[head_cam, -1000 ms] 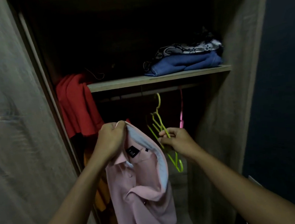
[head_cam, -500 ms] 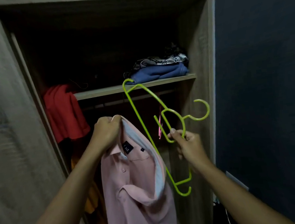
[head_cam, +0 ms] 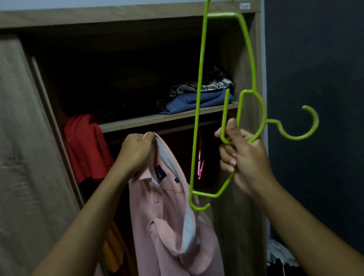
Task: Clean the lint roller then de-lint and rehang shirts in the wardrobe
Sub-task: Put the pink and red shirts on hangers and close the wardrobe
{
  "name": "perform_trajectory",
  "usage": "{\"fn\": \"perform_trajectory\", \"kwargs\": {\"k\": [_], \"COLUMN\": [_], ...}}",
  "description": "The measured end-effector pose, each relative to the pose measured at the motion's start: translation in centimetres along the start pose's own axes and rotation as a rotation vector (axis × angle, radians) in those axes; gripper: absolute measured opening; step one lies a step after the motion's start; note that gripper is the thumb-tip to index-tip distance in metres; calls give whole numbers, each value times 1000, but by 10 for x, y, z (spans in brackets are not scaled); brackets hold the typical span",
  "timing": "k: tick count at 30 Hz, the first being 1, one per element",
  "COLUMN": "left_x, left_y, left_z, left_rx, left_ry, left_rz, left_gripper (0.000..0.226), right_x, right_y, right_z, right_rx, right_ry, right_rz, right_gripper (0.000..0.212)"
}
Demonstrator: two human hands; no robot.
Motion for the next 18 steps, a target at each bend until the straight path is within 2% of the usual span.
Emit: {"fn": "perform_trajectory", "kwargs": {"k": [4,8,10,13,16,18], "left_x": [1,-3,-4,2,20,37], "left_y": [-3,-3,-6,-13,-19,-21], "left_z": [3,11,18,32,42,41], "left_rx": [-5,10,48,95,48,-27], "left_ry": [29,81,160,329,297,271], "left_rz": [-20,-69,-100,-113,-172,-222], "left_gripper": [35,27,28,25,14,10], "right_x": [-16,-29,-32,-31,-28,-25], "right_y": [1,-8,-17,-32,-45,-56], "right_z": [-23,-8,5,19,19,18], "right_rx": [32,26,39,158,318,387], "right_ry": [-140,-99,6,317,599,804], "right_rz": [-75,-78,-55,-3,-29,-77], "right_gripper": [44,46,47,43,33,40]}}
Point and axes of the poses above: each hand's wrist, its own y-axis away from the middle knuckle, its own x-axis out of the back of the hand, z = x × y, the point moved 6 cm from there along -y, towards the middle knuckle, and after that the axes turned 15 degrees about -x, right-handed, at the moved point
